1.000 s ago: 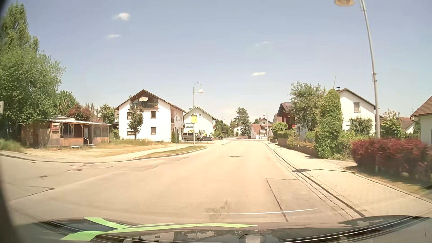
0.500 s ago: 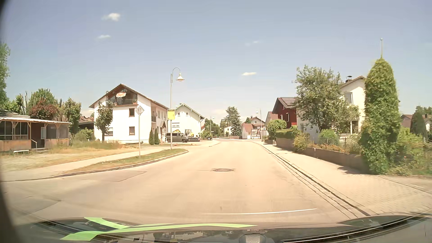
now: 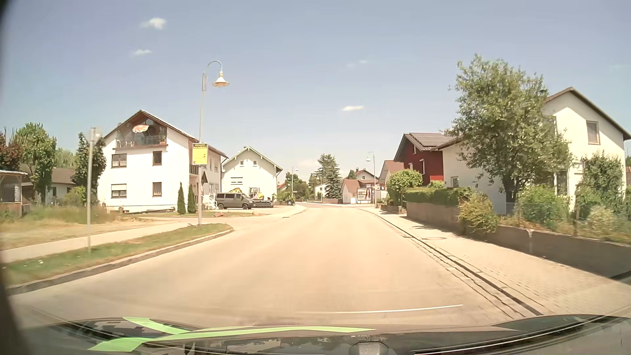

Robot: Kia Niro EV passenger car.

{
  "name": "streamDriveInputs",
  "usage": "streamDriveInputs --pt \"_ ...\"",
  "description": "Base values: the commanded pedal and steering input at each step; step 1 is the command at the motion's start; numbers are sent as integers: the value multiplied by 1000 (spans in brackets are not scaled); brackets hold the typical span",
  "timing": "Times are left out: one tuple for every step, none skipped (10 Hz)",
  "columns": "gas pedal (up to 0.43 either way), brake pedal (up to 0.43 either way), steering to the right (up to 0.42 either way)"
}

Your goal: Follow the waypoints while adhering to traffic rules and regulations

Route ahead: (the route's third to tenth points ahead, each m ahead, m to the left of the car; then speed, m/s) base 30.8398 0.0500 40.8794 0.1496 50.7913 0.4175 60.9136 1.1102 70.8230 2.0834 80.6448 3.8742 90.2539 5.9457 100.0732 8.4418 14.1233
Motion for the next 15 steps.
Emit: streamDriveInputs --pt "138 0 12" --pt "138 0 11" --pt "138 0 10" --pt "138 0 9" --pt "138 0 9" --pt "130 0 8" --pt "130 0 6" --pt "130 0 5" --pt "118 0 6" --pt "110 0 5" --pt "110 0 0" --pt "98 0 -2" --pt "110 0 -3" --pt "110 0 -2" --pt "67 0 -3"
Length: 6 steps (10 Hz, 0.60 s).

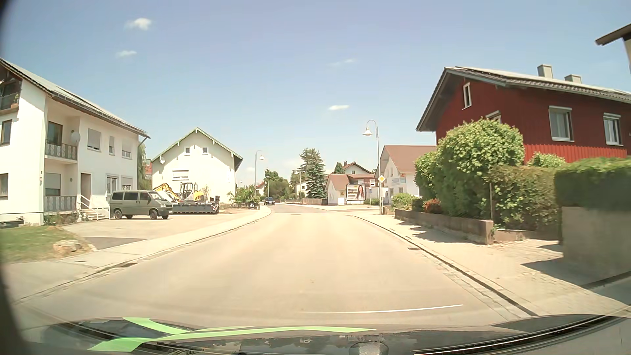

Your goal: Follow the waypoints while adhering to traffic rules and regulations

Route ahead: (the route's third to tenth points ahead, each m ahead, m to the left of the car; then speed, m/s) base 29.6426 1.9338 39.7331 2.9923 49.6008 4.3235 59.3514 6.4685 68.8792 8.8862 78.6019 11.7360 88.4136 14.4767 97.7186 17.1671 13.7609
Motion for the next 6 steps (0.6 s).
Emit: streamDriveInputs --pt "0 0 -4" --pt "0 0 -3" --pt "0 0 -4" --pt "0 0 -5" --pt "0 0 -5" --pt "0 0 -8"
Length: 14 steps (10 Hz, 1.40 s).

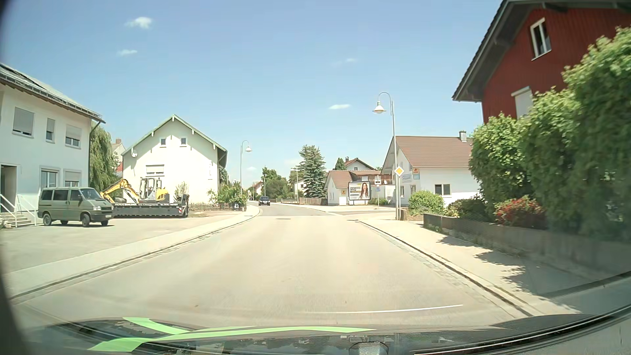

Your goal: Follow the waypoints while adhering to traffic rules and regulations

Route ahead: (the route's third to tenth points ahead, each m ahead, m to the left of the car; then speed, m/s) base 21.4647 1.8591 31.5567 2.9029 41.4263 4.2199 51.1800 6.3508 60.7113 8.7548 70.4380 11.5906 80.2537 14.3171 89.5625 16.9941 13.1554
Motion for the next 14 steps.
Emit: streamDriveInputs --pt "39 0 -9" --pt "79 0 -9" --pt "79 0 -13" --pt "87 0 -18" --pt "98 0 -22" --pt "98 0 -22" --pt "98 0 -20" --pt "98 0 -20" --pt "98 0 -20" --pt "98 0 -21" --pt "98 0 -21" --pt "98 0 -21" --pt "98 0 -21" --pt "98 0 -22"
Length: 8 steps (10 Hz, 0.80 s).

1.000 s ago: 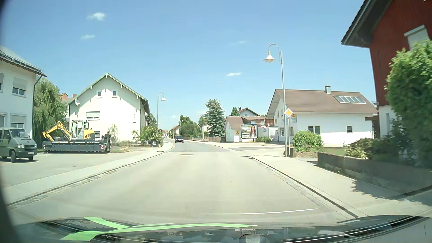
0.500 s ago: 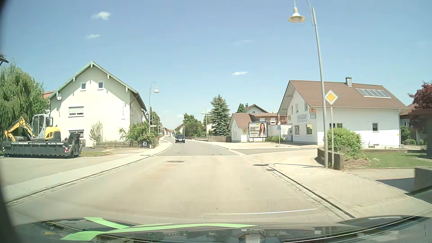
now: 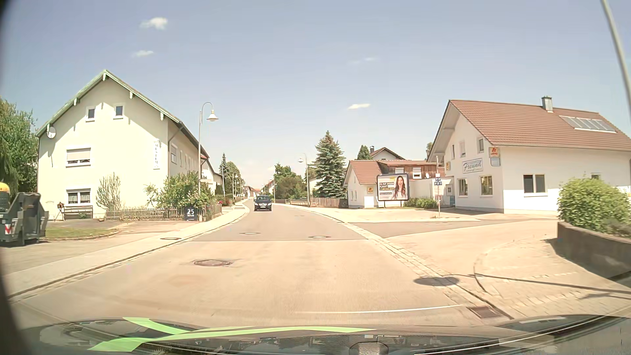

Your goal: Follow the waypoints while adhering to traffic rules and regulations

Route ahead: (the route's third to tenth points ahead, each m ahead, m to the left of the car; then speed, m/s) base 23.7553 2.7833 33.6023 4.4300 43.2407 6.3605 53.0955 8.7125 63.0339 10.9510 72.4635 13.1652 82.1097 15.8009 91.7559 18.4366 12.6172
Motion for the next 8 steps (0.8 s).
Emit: streamDriveInputs --pt "98 0 -24" --pt "110 0 -25" --pt "110 0 -26" --pt "110 0 -26" --pt "110 0 -29" --pt "110 0 -31" --pt "110 0 -32" --pt "118 0 -31"
